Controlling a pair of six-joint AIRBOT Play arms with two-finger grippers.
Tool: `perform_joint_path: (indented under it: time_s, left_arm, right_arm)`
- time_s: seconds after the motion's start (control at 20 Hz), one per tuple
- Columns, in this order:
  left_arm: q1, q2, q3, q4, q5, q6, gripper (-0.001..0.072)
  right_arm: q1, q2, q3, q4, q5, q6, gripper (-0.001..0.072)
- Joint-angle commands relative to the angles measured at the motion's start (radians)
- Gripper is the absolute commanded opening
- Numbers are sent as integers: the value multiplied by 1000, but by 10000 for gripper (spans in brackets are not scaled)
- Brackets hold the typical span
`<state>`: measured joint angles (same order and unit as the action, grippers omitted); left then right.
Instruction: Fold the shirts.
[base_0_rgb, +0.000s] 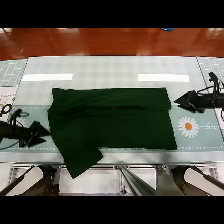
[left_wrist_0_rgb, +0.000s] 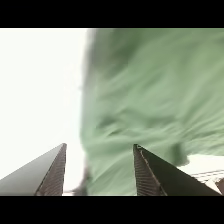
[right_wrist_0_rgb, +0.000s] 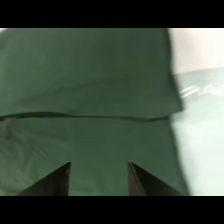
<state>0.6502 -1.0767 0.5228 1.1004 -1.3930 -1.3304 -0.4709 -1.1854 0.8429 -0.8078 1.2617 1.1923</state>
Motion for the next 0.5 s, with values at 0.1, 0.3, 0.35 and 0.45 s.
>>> perform_joint_path:
  time_s: [0.1,0.3,0.35,0.45]
  left_arm:
    - [-19,48,-107,20,-24,-55,509]
    - [-172,-19,-107,22,10,-62,509]
    - [-206,-36,-107,18,29,-63,509]
    - [-266,-64,-111,-40,96,-62,509]
  right_arm:
    - [20,146,-176,70,-50,-47,416]
    - [19,146,-176,71,-63,-46,416]
    - [19,146,-176,71,-63,-46,416]
    - [19,146,-176,72,-64,-46,416]
